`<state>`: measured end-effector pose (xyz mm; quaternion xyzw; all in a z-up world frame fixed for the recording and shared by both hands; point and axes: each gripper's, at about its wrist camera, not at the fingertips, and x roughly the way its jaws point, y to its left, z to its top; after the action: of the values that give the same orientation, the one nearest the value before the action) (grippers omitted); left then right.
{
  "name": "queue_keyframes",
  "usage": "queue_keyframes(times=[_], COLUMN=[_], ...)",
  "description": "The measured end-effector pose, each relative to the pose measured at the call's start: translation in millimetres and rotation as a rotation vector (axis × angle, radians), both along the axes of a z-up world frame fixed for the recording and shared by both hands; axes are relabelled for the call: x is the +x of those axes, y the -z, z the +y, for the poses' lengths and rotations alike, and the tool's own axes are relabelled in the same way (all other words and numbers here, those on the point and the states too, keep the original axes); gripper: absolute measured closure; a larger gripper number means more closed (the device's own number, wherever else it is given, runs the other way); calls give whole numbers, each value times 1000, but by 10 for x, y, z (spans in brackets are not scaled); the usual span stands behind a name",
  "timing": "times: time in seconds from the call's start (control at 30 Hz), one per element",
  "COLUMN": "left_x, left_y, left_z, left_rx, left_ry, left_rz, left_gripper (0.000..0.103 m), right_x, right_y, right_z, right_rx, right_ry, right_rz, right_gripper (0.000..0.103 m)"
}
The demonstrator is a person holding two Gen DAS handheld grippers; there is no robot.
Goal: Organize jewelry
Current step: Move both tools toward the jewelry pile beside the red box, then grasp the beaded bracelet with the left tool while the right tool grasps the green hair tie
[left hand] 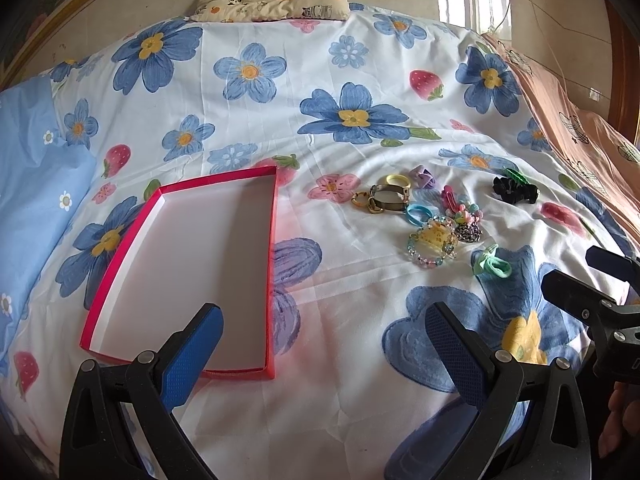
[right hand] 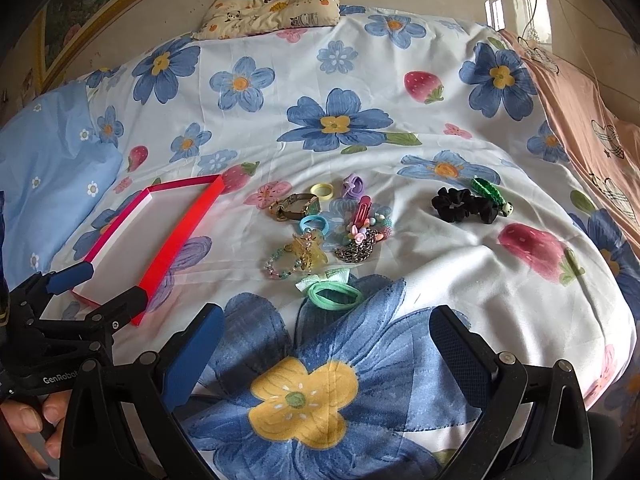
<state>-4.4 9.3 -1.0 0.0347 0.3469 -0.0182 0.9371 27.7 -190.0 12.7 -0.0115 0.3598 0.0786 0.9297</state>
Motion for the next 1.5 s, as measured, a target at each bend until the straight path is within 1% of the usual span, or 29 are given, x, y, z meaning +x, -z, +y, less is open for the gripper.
queue_keyframes(times=[0.33,0.57,0.77,0.93,1.2,1.27,1.37,1.43,1.47,1.5], left_x=[28,124,308,442,652,718,825,901,945,996], left_y=[27,86,100,84,112,128,158,186,207,225], left_z=[-12,6,50,33,-78,-98,-128,-140,-144,-155], left_rx=[-4,-20,-52,-32,-27,-27,-34,-42,-43,-41], left_ry=[-2,-4,2,2,49,62,85,98,100,100], left_rz=[10,38,75,72,81,87,105,121,129,137], left_gripper=[1,1,1,1,3,6,10,12,14,17], right_x=[3,24,117,221,403,434,518,540,547,554], right_y=[8,17,32,39,41,37,49,65,73,89], right_z=[-10,-9,-15,-128,-217,-235,-295,-340,-359,-377], right_rx=[4,3,21,47,84,91,111,127,140,151], right_ry=[1,4,8,14,16,14,19,22,22,20], right_rz=[0,4,14,17,29,31,46,58,64,74], right_gripper=[0,0,0,0,2,4,12,21,23,28])
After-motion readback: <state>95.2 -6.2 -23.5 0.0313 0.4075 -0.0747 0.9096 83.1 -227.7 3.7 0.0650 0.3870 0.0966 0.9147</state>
